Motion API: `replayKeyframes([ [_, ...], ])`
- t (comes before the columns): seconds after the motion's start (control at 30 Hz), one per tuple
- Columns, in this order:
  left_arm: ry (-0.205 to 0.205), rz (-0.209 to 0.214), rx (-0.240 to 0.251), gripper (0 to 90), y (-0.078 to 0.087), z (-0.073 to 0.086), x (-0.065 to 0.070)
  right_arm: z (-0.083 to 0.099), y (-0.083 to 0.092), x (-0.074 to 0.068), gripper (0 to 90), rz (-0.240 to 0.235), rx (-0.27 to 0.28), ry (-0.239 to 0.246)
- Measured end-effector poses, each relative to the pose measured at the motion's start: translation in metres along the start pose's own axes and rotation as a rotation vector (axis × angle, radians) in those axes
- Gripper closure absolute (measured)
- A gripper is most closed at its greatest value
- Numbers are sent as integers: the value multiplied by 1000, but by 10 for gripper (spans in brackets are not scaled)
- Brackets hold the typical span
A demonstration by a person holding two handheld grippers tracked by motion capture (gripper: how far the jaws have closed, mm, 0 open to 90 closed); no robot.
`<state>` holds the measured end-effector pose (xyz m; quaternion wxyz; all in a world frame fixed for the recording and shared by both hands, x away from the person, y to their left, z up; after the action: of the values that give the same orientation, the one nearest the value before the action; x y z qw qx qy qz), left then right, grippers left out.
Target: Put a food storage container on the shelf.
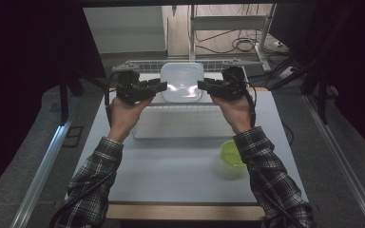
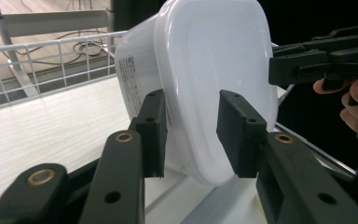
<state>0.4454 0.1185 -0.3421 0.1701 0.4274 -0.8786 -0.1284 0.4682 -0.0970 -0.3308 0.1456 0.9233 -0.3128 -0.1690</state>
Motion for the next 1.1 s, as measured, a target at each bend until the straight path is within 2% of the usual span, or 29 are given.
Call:
replayKeyframes([
  [0.17, 18, -8, 0, 602, -5, -1, -4, -4, -5, 2, 653, 5, 1, -6],
  [0.37, 17, -25, -14, 557, -13, -3, -7, -6, -11, 5, 600, 18, -6, -4],
  [0.5, 21, -27, -18, 548, -17, -2, -8, -7, -14, 9, 578, 13, -7, -20],
  [0.73, 65, -11, -19, 500, -21, -3, -14, -9, -19, 12, 535, 52, -19, 3],
  [0.8, 66, -24, -18, 477, -22, -3, -16, -9, -20, 11, 541, 51, -21, 5],
  [0.87, 62, -44, -13, 466, -24, -5, -18, -11, -22, 11, 539, 71, -24, 14],
  [0.97, 43, -78, -21, 457, -27, -8, -21, -12, -24, 12, 539, 82, -21, 15],
  [1.1, 37, -99, -19, 455, -31, -11, -23, -13, -27, 15, 535, 93, -12, 7],
])
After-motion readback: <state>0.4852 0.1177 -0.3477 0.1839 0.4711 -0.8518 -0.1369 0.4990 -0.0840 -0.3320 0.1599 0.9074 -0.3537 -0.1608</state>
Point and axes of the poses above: each handheld gripper's, and its own axes: y roughly backward along the jaws, z roughly out of its underside, x roughly to its right, the point moved 6 cm from there along -y, roughly forward along the jaws, and after that the axes turned 6 degrees about -z, right-handed, at the moved point
